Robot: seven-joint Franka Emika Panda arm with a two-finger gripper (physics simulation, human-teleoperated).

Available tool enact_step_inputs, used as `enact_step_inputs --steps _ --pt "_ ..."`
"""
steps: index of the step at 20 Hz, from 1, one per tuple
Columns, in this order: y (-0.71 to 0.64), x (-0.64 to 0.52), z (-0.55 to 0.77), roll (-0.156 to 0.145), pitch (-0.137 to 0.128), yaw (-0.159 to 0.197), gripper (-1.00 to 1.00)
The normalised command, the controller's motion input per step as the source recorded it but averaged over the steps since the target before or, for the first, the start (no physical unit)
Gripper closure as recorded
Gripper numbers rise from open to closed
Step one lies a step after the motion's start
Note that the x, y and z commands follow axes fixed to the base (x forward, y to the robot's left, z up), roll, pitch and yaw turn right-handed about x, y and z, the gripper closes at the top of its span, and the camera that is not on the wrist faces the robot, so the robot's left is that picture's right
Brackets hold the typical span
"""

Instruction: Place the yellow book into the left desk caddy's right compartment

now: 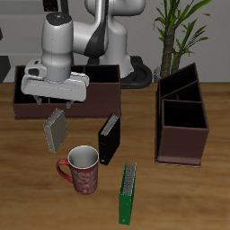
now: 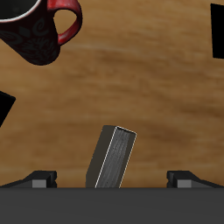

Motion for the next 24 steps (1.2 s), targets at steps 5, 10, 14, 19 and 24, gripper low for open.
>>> enact_step_inputs --steps 5,10,14,19,24 --pt "-0.07 0.05 -0.27 -0.006 0.017 -0.019 -1.00" --pt "-0.11 0.04 -0.42 -0.016 0.025 -0.030 -1.00" --pt "0.02 0.01 -0.50 0.003 0.051 -0.058 -1.00" --pt "0.12 0.03 -0.34 0.028 0.039 -0.007 1.00" --pt "0.01 0.02 0.03 0.015 0.000 -0.018 1.00"
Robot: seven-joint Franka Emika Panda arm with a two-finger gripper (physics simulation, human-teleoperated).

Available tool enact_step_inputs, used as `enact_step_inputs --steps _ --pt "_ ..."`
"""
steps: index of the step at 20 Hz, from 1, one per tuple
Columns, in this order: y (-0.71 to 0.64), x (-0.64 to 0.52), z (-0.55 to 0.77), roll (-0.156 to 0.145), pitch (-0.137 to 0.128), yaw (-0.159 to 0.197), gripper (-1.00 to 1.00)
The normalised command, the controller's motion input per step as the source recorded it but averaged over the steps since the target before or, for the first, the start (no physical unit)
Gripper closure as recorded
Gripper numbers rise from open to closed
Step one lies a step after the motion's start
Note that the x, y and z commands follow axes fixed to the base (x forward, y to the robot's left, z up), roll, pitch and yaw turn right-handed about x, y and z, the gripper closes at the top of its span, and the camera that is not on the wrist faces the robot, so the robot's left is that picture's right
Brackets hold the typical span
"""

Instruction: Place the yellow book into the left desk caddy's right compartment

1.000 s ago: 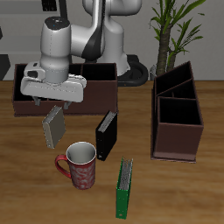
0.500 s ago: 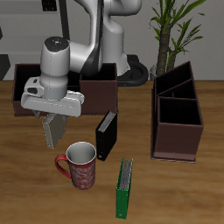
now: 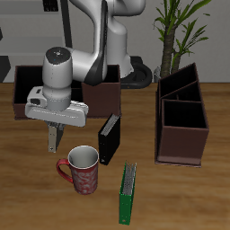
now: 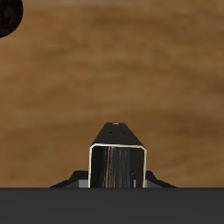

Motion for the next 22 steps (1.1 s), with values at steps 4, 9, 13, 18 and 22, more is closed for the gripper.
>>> enact_step_inputs --steps 4,9,13,18,22 --pt "0.04 -0.06 0.31 -0.001 -0.035 0.002 1.00" --pt "0.19 -0.13 0.53 -0.001 -0.043 -0.016 1.00" --pt "0.33 -0.18 0.55 0.010 -0.025 0.042 1.00" --pt "0.33 -0.28 0.54 -0.002 0.008 -0.015 1.00" --pt "0.24 -0.20 0.43 -0.022 0.010 0.030 1.00"
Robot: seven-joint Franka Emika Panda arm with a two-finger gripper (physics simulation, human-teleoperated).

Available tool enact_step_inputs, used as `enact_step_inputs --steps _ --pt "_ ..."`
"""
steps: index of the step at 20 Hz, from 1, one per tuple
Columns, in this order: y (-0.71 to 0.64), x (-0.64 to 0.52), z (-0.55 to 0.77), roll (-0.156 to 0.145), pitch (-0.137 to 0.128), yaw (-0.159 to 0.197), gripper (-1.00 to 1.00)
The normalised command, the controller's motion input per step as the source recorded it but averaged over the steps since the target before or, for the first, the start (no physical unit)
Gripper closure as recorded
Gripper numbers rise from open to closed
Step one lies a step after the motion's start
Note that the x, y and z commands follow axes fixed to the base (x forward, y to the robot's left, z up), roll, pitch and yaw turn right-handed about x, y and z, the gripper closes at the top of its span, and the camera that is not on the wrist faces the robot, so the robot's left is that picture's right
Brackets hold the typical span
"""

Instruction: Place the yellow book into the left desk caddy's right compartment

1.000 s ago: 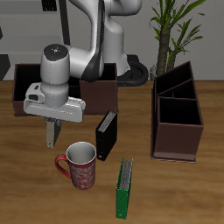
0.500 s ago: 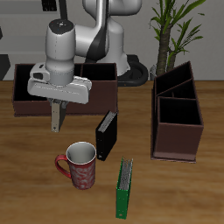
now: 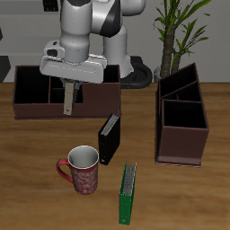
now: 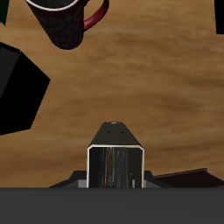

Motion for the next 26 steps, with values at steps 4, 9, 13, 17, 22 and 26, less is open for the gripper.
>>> enact_step_inputs --steps 4,9,13,17,22,26 --pt "0.38 -0.29 0.61 -0.016 -0.011 0.036 1.00" --pt "0.40 -0.23 0.53 0.001 -0.039 0.031 1.00" --pt "0.49 -0.05 0.31 0.015 -0.021 0.027 1.00" --pt "0.54 0.03 0.19 0.024 0.000 0.017 1.00" --pt "0.45 0.08 0.17 0.025 0.007 0.005 1.00" --pt "0.34 0.15 0.18 0.012 0.012 -0.027 1.00"
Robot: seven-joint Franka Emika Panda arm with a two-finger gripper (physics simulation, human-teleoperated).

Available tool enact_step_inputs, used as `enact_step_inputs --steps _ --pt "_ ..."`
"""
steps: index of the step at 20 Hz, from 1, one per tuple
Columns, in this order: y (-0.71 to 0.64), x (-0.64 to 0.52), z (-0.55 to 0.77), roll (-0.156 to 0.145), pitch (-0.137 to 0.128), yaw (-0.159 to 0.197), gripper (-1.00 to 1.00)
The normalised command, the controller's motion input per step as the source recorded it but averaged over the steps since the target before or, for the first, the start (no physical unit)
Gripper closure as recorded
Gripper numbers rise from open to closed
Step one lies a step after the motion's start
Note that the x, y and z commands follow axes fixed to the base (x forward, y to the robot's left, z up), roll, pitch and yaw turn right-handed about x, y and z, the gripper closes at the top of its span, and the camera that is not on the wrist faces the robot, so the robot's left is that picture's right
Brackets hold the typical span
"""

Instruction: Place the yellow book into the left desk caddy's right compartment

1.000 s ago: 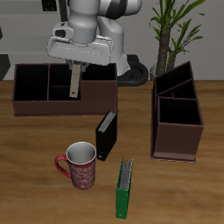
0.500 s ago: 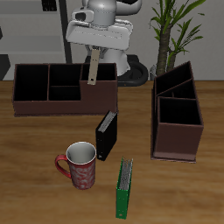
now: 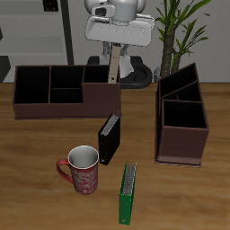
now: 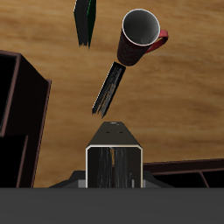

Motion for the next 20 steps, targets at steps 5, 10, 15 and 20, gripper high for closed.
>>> enact_step_inputs --steps 5,10,15,20 --pt "0.48 0.11 0.14 0.012 0.000 0.004 1.00" --pt "0.54 0.10 0.10 0.043 0.003 0.025 1.00" --pt "0.52 0.09 0.14 0.056 -0.028 0.053 1.00" --pt "0.21 0.23 0.20 -0.018 -0.003 -0.017 1.00"
